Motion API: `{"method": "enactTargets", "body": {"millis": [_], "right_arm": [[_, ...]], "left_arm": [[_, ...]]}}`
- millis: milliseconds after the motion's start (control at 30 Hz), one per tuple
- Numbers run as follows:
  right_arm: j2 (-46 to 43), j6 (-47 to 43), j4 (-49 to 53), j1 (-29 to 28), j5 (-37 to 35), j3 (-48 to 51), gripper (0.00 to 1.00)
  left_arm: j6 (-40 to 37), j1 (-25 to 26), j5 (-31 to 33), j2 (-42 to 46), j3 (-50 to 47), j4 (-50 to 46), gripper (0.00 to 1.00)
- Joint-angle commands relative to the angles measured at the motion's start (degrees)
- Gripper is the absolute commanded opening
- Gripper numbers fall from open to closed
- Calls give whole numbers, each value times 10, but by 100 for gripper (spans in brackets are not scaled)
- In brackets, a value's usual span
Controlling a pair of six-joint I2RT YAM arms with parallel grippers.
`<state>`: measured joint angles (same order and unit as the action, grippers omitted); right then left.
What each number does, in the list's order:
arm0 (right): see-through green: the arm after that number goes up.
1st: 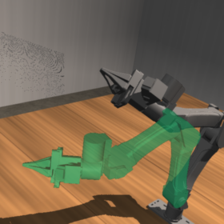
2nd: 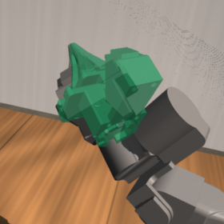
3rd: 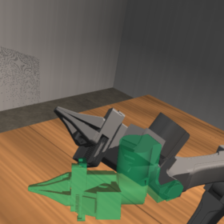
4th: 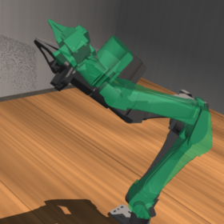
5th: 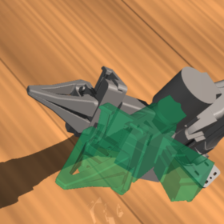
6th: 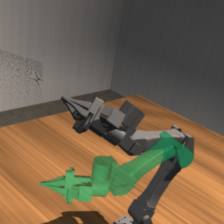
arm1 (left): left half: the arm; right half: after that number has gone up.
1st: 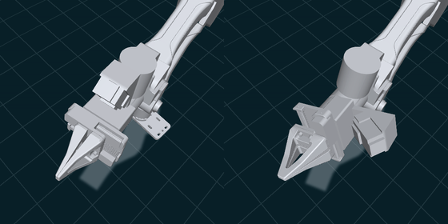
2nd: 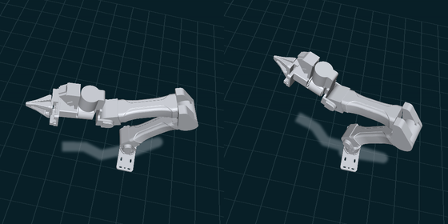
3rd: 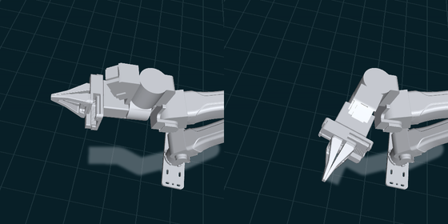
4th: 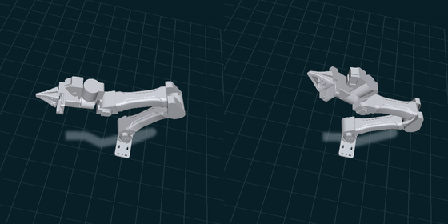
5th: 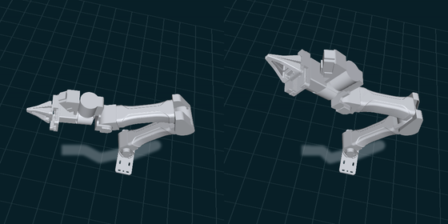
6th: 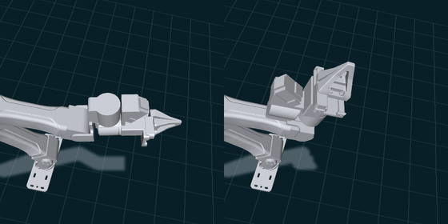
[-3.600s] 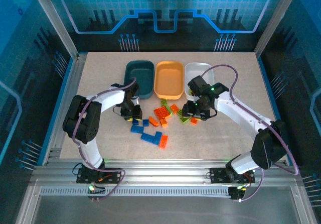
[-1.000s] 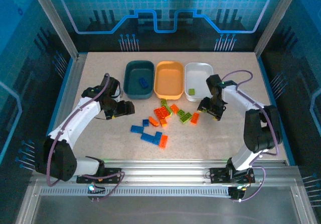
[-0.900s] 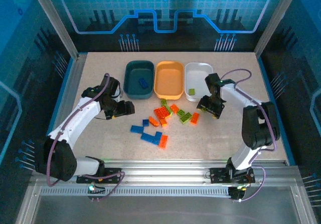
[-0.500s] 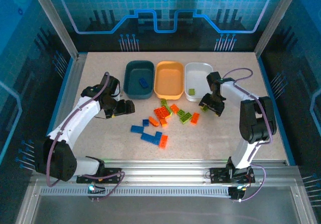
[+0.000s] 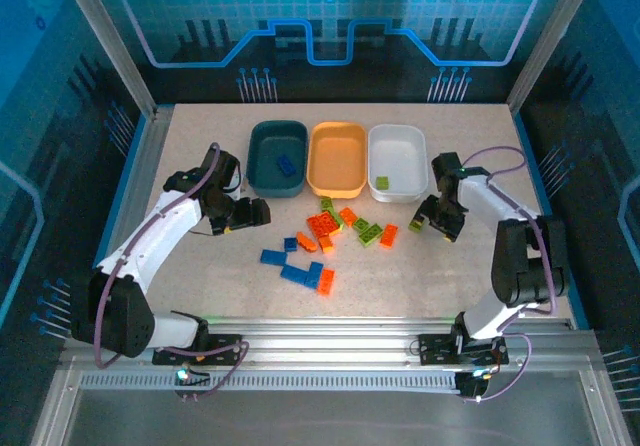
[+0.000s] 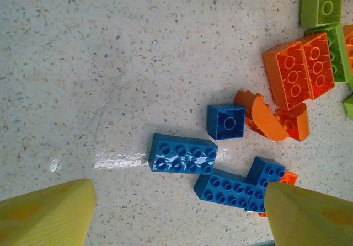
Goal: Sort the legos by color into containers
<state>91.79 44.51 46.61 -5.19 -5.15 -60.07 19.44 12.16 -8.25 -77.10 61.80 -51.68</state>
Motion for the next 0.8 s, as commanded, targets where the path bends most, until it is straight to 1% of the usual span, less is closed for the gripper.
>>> {"method": "enactTargets", "body": {"millis": [0, 67, 167, 500, 633, 767], "right_arm": [[-28, -5, 0, -3, 21, 1, 65], [-27, -17, -18, -4, 41, 3, 65], [5, -33, -27, -5, 56, -9, 65], [85, -49, -54, -9, 63, -33, 63], [101, -49, -59, -9, 65, -34, 60], [114, -55, -61, -9, 65, -36, 53]], "left_arm": [[5, -2, -15, 2, 6, 2, 82], [10, -1, -14, 7, 1, 4, 82], [15, -1, -16, 8, -1, 4, 82], [26, -1, -12, 10, -5, -5, 83], [32, -1, -12, 10, -6, -5, 83], [36, -1, -12, 10, -8, -4, 83]]}}
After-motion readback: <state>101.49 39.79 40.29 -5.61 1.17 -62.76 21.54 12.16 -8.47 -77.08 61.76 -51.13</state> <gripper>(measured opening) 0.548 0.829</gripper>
